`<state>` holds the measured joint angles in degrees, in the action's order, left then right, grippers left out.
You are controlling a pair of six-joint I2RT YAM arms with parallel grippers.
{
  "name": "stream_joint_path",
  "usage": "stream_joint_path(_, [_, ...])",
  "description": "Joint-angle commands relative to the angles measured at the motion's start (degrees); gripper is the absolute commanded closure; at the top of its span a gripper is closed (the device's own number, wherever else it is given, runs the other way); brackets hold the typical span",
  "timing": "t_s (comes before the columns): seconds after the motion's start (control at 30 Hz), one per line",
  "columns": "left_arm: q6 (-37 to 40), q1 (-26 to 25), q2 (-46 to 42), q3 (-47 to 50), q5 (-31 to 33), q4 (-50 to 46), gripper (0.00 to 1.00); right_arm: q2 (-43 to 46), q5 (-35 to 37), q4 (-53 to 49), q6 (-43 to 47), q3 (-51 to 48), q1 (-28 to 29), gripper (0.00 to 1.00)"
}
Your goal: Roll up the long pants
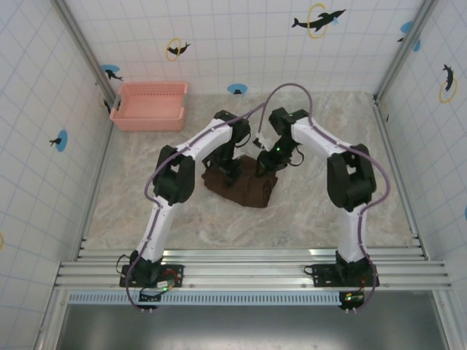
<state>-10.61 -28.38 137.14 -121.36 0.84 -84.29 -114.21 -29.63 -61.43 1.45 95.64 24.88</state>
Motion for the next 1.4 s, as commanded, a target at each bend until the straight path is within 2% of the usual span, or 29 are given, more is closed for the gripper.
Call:
stream_joint_path(0.0, [0.87, 1.42, 7.06, 0.33, 4.17, 3.81, 0.03, 11.42, 12.84, 5.4, 7.71, -6.4, 2.19, 0.49])
stream_joint_path(0.07, [1.33, 1.44, 7.47, -0.21, 3.67, 3.3, 0.02, 16.35, 14.46, 9.83, 8.81, -12.42, 3.71, 0.49])
stream_joint_path(0.17, [2.04, 1.57, 7.6, -0.53, 3.45, 2.7, 0.03, 22.31, 19.94, 14.16, 14.22, -20.97, 10.2, 0.42])
stream_joint_path(0.23, [2.34, 1.66, 7.65, -0.59, 3.2, 2.4, 0.02, 23.82, 23.37, 16.18, 15.07, -24.65, 14.37, 0.41])
stream_joint_path(0.3, [2.8, 1.62, 7.76, -0.76, 2.84, 2.08, 0.03, 24.38, 25.67, 18.37, 14.74, -27.25, 17.9, 0.2])
stream_joint_path(0.43, [2.94, 1.77, 8.3, -1.1, 2.41, 0.9, 0.03, 25.08, 30.43, 26.32, 13.22, -32.27, 24.32, 0.21])
stream_joint_path(0.57, [5.15, 1.7, 8.25, -0.85, 2.12, 0.52, 0.03, 20.74, 37.68, 29.05, 14.89, -32.6, 28.68, 0.2])
stream_joint_path(0.77, [5.8, 1.84, 7.79, -0.42, 1.31, 0.53, 0.02, 13.54, 40.92, 32.65, 19.51, -32.62, 31.45, 0.2])
stream_joint_path(1.0, [7.0, 1.88, 7.29, 0.64, 0.41, 0.36, 0.03, 6.56, 45.51, 35.04, 20.29, -30.68, 32.24, 0.2])
stream_joint_path(1.1, [7.69, 1.89, 7.1, 1.26, 0.12, 0.27, 0.03, 2.86, 47.42, 32.24, 20.44, -27.23, 32.27, 0.26])
stream_joint_path(1.13, [8.05, 1.88, 6.92, 1.53, -0.18, 0.36, 0.03, 2.07, 45.63, 30.88, 20.92, -26.15, 32.09, 0.32])
stream_joint_path(1.27, [9.11, 2.12, 5.89, 2.53, -1.0, 0.72, 0.02, 1.1, 40.0, 26.88, 21.0, -23.29, 30.88, 0.68])
stream_joint_path(1.37, [9.51, 2.67, 5.09, 2.7, -2.02, 0.82, 0.02, 1.65, 34.3, 24.08, 21.5, -21.63, 29.68, 0.78])
